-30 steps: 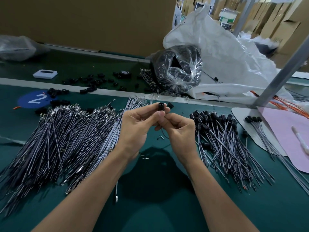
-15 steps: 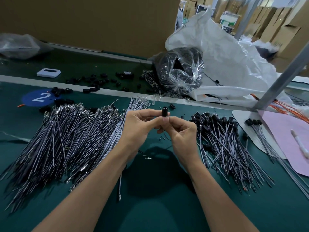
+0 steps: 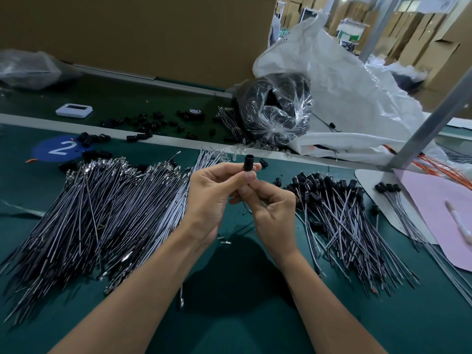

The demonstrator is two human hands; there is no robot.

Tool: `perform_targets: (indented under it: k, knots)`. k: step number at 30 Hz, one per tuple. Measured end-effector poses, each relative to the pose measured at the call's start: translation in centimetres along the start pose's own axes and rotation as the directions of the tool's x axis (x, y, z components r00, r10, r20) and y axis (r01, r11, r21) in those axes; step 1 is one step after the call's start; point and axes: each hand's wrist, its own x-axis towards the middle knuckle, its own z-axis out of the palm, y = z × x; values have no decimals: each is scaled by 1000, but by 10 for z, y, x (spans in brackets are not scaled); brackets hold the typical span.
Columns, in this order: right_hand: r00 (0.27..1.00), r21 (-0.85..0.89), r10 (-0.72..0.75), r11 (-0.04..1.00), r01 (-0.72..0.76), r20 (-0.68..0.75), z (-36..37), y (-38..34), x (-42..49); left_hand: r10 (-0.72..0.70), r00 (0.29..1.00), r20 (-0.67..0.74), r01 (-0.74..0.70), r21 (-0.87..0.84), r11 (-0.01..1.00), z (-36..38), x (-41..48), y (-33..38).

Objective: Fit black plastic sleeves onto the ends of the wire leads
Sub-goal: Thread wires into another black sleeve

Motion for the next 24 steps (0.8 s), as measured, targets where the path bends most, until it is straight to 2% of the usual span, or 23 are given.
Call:
perform_targets:
  k: [11, 13, 16, 18, 20, 22, 24]
  knots:
    - [997, -55, -3, 998, 8, 83, -4, 1, 1, -24, 999, -24, 25, 36, 999, -4, 2, 0]
    - [993, -67, 5, 998, 2, 116, -6, 0, -1, -92, 995, -40, 90, -36, 995, -2, 2, 2]
    - [981, -59, 18, 998, -7, 193, -6, -4, -6, -168, 976, -135, 138, -212, 968, -15, 9, 11]
    - [991, -36, 37, 999, -32, 129, -9, -6, -4, -199, 965, -170, 165, -192, 967, -26, 13, 18]
    - [996, -60, 82, 995, -83, -30, -13, -5, 1, -245, 956, -158, 231, -102, 968, -29, 13, 16]
    - [973, -180, 129, 970, -164, -191, -19, 4, 8, -286, 947, -146, 287, -17, 958, -28, 12, 11]
    - [950, -377, 157, 890, -255, -271, -24, 15, 23, -319, 938, -134, 325, 22, 945, -27, 12, 5]
